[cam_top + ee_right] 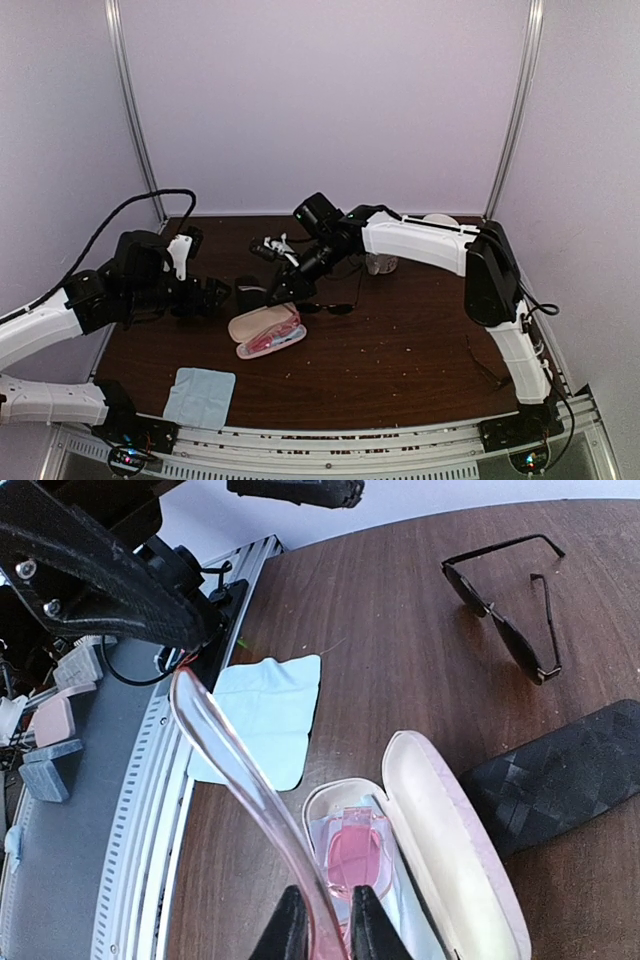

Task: Organize the sunglasses

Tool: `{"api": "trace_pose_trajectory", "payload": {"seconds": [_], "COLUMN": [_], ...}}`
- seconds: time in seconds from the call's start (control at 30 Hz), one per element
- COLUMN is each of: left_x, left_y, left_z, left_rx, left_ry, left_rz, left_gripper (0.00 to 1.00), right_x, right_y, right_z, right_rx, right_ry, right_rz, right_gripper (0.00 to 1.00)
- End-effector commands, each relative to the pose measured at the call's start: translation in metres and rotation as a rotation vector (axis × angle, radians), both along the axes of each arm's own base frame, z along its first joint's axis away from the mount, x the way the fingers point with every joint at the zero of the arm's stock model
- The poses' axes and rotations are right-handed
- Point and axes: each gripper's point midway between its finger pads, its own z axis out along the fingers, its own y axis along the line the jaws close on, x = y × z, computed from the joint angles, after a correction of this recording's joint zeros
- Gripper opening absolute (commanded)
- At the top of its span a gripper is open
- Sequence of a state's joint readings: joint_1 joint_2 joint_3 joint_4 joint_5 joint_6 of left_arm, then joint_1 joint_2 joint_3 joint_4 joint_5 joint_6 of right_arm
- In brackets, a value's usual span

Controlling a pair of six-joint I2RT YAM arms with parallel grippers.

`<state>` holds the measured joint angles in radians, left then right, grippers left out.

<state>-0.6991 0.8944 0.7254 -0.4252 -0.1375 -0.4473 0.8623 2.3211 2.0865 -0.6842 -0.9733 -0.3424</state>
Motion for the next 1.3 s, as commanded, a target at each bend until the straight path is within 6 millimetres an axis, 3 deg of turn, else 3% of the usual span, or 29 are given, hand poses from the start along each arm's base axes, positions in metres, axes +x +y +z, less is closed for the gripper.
{"api": "trace_pose_trajectory", "payload": {"seconds": [0.0,0.27,0.43,0.8,1.13,1.27], "left_x": [0.007,0.007,0.006,0.006,0.005,0.003], "left_y": [-0.009,-0.012,-0.013,-0.015,-0.015,-0.014], "left_z": [0.010,0.010,0.007,0.006,0.006,0.006], "left_rx": [-0.039,-0.045,-0.052,-0.052,-0.055,-0.064], "left_ry": [-0.023,-0.017,-0.011,-0.008,-0.010,-0.011], "left_rz": [-0.012,-0.025,-0.027,-0.038,-0.039,-0.038], "left_gripper": [0.91,0.91,0.91,0.90,0.90,0.89], "right_x": [-0.005,0.009,0.005,-0.008,-0.010,-0.010], "right_y": [0.002,0.000,-0.003,-0.001,-0.005,-0.004], "right_z": [-0.004,-0.035,-0.059,-0.080,-0.083,-0.088], "right_rx": [-0.001,-0.106,-0.205,-0.312,-0.376,-0.402], "right_ry": [0.010,-0.111,-0.202,-0.327,-0.402,-0.424], "right_rz": [0.033,0.002,0.024,0.047,0.040,0.019], "right_gripper": [0.00,0.01,0.01,0.05,0.22,0.24]}}
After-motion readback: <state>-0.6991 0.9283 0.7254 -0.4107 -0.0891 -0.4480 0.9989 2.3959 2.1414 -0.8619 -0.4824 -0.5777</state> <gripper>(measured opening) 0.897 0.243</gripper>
